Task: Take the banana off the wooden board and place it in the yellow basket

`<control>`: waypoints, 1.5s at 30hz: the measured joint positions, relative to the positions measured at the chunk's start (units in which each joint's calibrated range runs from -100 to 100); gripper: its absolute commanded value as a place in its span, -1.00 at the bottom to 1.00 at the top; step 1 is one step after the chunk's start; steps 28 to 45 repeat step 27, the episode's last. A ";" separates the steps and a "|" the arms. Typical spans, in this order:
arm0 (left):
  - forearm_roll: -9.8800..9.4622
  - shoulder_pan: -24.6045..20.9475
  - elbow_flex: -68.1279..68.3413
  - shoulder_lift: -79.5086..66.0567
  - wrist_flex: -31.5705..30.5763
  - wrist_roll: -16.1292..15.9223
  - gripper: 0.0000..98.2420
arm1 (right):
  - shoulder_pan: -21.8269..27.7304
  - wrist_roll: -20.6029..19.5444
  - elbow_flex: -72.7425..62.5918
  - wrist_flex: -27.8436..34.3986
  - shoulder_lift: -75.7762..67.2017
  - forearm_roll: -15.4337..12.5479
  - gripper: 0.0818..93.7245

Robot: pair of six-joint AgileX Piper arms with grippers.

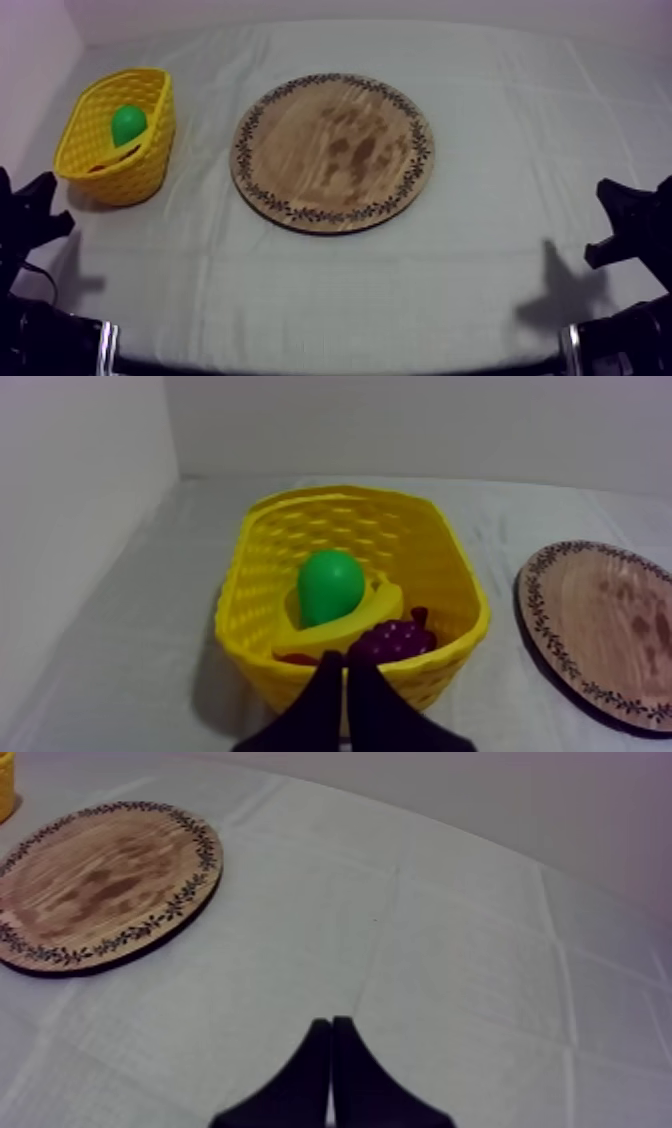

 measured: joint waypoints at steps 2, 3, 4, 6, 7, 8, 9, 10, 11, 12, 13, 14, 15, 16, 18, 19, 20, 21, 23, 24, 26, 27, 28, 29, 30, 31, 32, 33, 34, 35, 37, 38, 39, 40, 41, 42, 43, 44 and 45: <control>0.63 0.06 0.43 -0.06 -0.32 -0.74 -1.00 | 0.00 0.00 0.00 0.00 0.00 0.00 -0.99; 1.05 0.10 0.56 -0.06 -0.53 -1.02 -1.00 | 0.00 0.00 0.00 0.06 0.00 0.00 -0.99; 1.19 0.13 0.65 -0.06 -0.54 -1.38 -1.00 | 0.00 0.00 0.00 0.06 0.00 0.00 -0.99; 1.50 0.13 0.73 -0.06 -0.84 -1.97 -1.00 | 0.00 0.00 0.00 0.06 0.00 0.00 -0.99; 1.61 0.13 0.73 -0.06 -1.30 -2.30 -1.00 | 0.00 0.00 0.00 0.06 0.00 0.00 -0.99; 1.67 0.13 0.73 -0.06 -1.63 -2.46 -1.00 | 0.00 0.00 0.00 0.06 0.00 0.00 -0.99; 1.77 0.05 0.73 -0.06 -2.03 -2.73 -1.00 | 0.00 0.00 0.00 0.06 0.00 0.00 -0.99; 1.79 -0.05 0.73 -0.06 -2.15 -2.87 -1.00 | 0.00 0.00 0.00 0.06 0.00 0.00 -0.99; 1.79 -0.19 0.73 -0.06 -2.21 -2.90 -1.00 | 0.00 0.00 0.00 0.06 0.00 0.00 -0.99; 1.85 -0.38 0.75 -0.06 -2.36 -2.79 -1.00 | 0.00 0.00 0.00 0.06 0.00 0.00 -0.99; 1.85 -0.42 0.75 -0.06 -2.42 -2.67 -1.00 | 0.00 0.00 0.00 0.06 0.00 0.00 -0.99; 1.85 -0.47 0.75 -0.06 -2.45 -2.53 -1.00 | 0.00 0.00 0.00 0.06 0.00 0.00 -0.99; 1.85 -0.52 0.75 -0.06 -2.45 -2.37 -1.00 | 0.00 0.00 0.00 0.06 0.00 0.00 -0.99; 1.91 -0.55 0.75 -0.06 -2.45 -2.15 -1.00 | 0.00 0.00 0.00 0.06 0.00 0.00 -0.99; 1.90 -0.58 0.75 -0.06 -2.45 -1.84 -1.00 | 0.00 0.00 0.00 0.06 0.00 0.00 -0.99; 1.90 -0.61 0.75 -0.06 -2.45 -1.71 -1.00 | 0.00 0.00 0.00 0.06 0.00 0.00 -0.99; 1.90 -0.60 0.75 -0.06 -2.45 -1.71 -1.00 | 0.00 0.00 0.00 0.06 0.00 0.00 -0.99; 1.90 -0.60 0.75 -0.06 -2.35 -1.74 -1.00 | 0.00 0.00 0.00 0.06 0.00 0.00 -0.99; 1.90 -0.64 0.75 -0.06 -2.14 -1.90 -1.00 | 0.00 0.00 0.00 0.06 0.00 0.00 -0.99; 1.90 -0.70 0.75 -0.06 -2.04 -1.90 -1.00 | 0.00 0.00 0.00 0.06 0.00 0.00 -0.99; 1.90 -0.87 0.75 -0.06 -1.96 -1.74 -1.00 | 0.00 0.00 0.00 0.06 0.00 0.00 -0.99; 1.96 -0.90 0.75 -0.06 -1.88 -1.64 -1.00 | 0.00 0.00 0.00 0.06 0.00 0.00 -0.99; 1.96 -0.90 0.75 -0.06 -1.88 -1.64 -1.00 | 0.00 0.00 0.00 0.06 0.00 0.00 -0.99; 1.96 -0.90 0.75 -0.06 -1.88 -1.64 -1.00 | 0.00 0.00 0.00 0.06 0.00 0.00 -0.99; 1.96 -0.90 0.75 -0.06 -1.88 -1.64 -1.00 | 0.00 0.00 0.00 0.06 0.00 0.00 -0.99; 1.96 -0.90 0.75 -0.06 -1.88 -1.64 -1.00 | 0.00 0.00 0.00 0.06 0.00 0.00 -0.99; 1.96 -0.90 0.75 -0.06 -1.88 -1.64 -1.00 | 0.00 0.00 0.00 0.06 0.00 0.00 -0.99; 1.96 -0.90 0.75 -0.06 -1.88 -1.64 -1.00 | 0.00 0.00 0.00 0.06 0.00 0.00 -0.99; 1.96 -0.90 0.75 -0.06 -1.88 -1.64 -1.00 | 0.00 0.00 0.00 0.06 0.00 0.00 -0.99; 1.96 -0.90 0.75 -0.06 -1.88 -1.64 -1.00 | 0.00 0.00 0.00 0.06 0.00 0.00 -0.99; 1.96 -0.90 0.75 -0.06 -1.88 -1.64 -1.00 | 0.00 0.00 0.00 0.06 0.00 0.00 -0.99; 1.96 -0.90 0.75 -0.06 -1.88 -1.64 -1.00 | 0.00 0.00 0.00 0.06 0.00 0.00 -0.99; 1.96 -0.90 0.75 -0.06 -1.88 -1.64 -1.00 | 0.00 0.00 0.00 0.06 0.00 0.00 -0.99; 1.96 -0.90 0.75 -0.06 -1.88 -1.64 -1.00 | 0.00 0.00 0.00 0.06 0.00 0.00 -0.99; 1.96 -0.90 0.75 -0.06 -1.88 -1.64 -1.00 | 0.00 0.00 0.00 0.06 0.00 0.00 -0.99; 1.96 -0.90 0.75 -0.06 -1.88 -1.64 -1.00 | 0.00 0.00 0.00 0.06 0.00 0.00 -0.99; 1.96 -0.90 0.75 -0.06 -1.88 -1.64 -1.00 | 0.00 0.00 0.00 0.06 0.00 0.00 -0.99; 1.96 -0.90 0.75 -0.06 -1.88 -1.64 -1.00 | 0.00 0.00 0.00 0.06 0.00 0.00 -0.99; 1.96 -0.90 0.75 -0.06 -1.88 -1.64 -1.00 | 0.00 0.00 0.00 0.06 0.00 0.00 -0.99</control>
